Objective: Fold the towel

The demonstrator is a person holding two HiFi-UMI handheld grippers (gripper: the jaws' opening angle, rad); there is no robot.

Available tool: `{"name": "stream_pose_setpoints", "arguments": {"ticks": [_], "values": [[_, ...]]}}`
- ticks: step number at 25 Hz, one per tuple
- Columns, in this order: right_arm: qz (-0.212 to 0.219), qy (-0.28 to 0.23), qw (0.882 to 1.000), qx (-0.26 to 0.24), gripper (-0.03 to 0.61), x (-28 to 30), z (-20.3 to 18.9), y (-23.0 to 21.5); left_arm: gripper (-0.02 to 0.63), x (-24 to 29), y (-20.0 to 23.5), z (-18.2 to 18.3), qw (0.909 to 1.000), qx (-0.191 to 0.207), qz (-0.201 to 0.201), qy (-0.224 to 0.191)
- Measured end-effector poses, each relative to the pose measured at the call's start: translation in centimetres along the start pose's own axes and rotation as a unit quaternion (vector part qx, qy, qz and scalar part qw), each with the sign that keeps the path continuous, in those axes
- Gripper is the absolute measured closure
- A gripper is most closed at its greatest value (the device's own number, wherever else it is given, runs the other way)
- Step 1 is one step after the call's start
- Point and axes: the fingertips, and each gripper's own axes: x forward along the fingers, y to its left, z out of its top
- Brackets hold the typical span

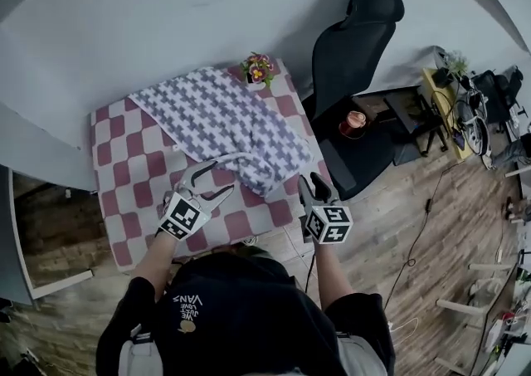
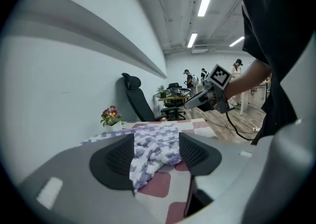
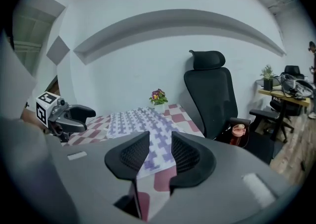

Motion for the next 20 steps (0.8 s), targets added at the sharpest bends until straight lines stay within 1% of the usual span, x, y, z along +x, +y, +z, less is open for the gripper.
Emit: {"name": "stream_pose_setpoints", "arguments": {"ticks": [3,4,9,12,14,17,20], "values": [[0.001,0.025,1.0,-0.009,0.451,2.7,-0.1,-3.1,0.343,4.1,-1.1,0.0,0.9981,0.043,-0.03,0.031],[0.001,0.034,0.999,-0.013,0.449,3.5,-0.3,-4.0,0.339,5.4,-1.6,-0.1,0.9971,0.052,-0.039,0.04],[0.005,0.076,0.997,-0.015,0.416,6.7,-1.7,-7.1,0.324,9.8,-2.5,-1.4,0.9909,0.077,-0.069,0.086],[0.011,0.1,0.995,-0.016,0.392,8.3,-2.6,-8.3,0.318,11.6,-2.8,-2.5,0.9859,0.082,-0.089,0.116],[0.018,0.116,0.993,-0.019,0.379,9.4,-3.2,-8.6,0.315,12.6,-3.2,-3.1,0.9806,0.092,-0.107,0.136],[0.033,0.142,0.989,-0.024,0.364,10.9,-4.1,-8.5,0.314,14.0,-3.8,-4.4,0.9697,0.105,-0.139,0.172],[0.047,0.164,0.985,-0.034,0.356,12.1,-5.1,-8.2,0.314,14.9,-4.8,-6.4,0.9532,0.109,-0.176,0.221]]}}
